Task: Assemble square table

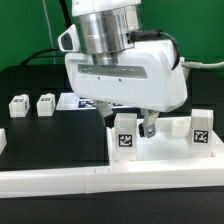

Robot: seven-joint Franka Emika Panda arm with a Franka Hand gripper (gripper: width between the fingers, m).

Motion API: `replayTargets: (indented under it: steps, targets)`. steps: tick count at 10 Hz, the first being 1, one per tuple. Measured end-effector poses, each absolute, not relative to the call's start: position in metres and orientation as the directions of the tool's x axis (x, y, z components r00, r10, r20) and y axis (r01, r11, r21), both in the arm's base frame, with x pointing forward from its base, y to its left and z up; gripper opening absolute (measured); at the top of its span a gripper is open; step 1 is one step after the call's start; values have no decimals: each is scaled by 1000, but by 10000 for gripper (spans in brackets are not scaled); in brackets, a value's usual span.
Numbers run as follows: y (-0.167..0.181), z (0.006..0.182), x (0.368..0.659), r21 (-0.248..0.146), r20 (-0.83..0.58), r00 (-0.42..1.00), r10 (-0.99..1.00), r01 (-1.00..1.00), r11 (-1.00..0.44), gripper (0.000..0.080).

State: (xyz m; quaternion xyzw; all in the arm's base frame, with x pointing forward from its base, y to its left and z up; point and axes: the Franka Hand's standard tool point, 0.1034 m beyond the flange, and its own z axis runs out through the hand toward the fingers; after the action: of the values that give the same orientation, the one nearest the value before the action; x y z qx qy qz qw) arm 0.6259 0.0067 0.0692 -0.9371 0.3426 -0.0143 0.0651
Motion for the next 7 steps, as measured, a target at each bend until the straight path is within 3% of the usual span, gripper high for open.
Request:
replayTargets:
  steps: [2,3,5,6,7]
  targets:
    - [1,69,626,-98,32,938,-346,-341,-935,649]
    - [-6,69,627,-96,52,953,-297,-292,-952,649]
    - [-9,68,628,-95,70,940,-333,-326,-941,649]
    - [-9,68,628,-95,70,940,-335,-328,-940,548]
    - [-9,68,628,-101,64,917,-393,-386,-917,548]
